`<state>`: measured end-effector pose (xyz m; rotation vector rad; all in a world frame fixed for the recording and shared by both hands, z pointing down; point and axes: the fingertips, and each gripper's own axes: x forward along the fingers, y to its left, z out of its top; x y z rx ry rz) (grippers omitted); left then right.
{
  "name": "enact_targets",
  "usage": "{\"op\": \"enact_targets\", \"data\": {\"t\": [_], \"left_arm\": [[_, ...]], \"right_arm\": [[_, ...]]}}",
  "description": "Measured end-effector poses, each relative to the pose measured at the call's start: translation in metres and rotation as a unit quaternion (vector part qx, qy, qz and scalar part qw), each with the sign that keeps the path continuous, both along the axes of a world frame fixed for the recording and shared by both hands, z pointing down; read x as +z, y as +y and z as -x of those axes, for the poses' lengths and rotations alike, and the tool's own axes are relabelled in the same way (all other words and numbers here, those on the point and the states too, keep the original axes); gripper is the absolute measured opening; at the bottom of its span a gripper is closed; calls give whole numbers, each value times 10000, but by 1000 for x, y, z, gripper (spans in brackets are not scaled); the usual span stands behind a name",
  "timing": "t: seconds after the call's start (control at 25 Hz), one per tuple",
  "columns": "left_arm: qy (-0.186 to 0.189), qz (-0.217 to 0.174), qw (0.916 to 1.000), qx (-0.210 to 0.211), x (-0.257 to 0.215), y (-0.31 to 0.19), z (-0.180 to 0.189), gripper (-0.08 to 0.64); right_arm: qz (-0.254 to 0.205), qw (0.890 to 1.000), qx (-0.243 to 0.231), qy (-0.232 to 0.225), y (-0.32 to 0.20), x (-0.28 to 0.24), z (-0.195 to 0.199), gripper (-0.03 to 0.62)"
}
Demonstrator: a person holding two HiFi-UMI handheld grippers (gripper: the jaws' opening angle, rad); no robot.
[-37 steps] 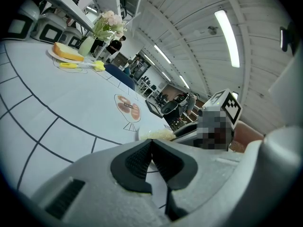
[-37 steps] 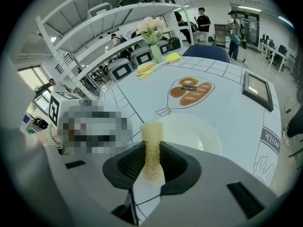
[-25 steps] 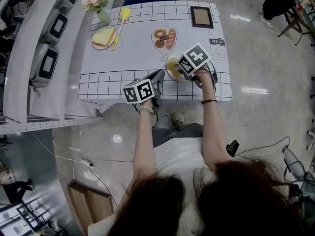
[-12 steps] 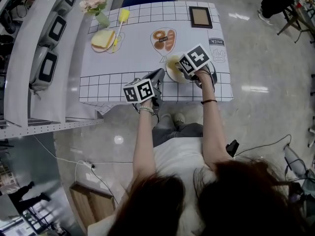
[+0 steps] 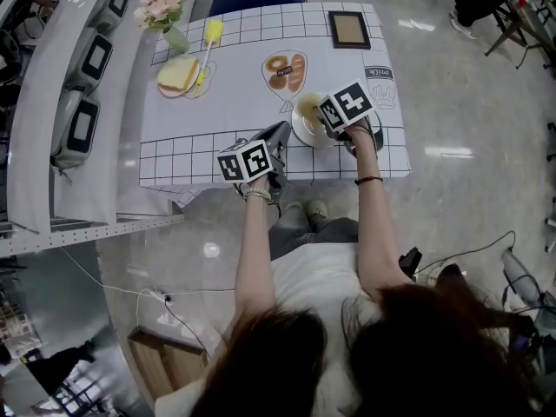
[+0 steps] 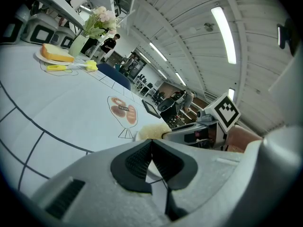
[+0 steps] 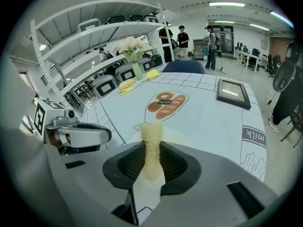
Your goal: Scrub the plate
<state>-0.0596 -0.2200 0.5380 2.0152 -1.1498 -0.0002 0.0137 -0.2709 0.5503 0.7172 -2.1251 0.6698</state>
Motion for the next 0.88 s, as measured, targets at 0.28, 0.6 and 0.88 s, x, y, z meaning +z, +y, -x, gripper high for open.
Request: {"op": "enact_targets", "data": {"t": [0.28, 0.6, 0.88], "left_arm": [[-16, -17, 10000, 59, -2, -2, -2, 11], [-2, -56, 9999, 108, -4, -2, -5, 11], [-2, -121, 9999, 122, -6, -4, -7, 11]], "right_arm": [[-16, 9997, 224, 9, -3, -1, -9, 78], [-22, 9994, 331, -86, -1, 0, -12, 78], [-136, 9990, 332, -265, 0, 1, -10, 78]]}}
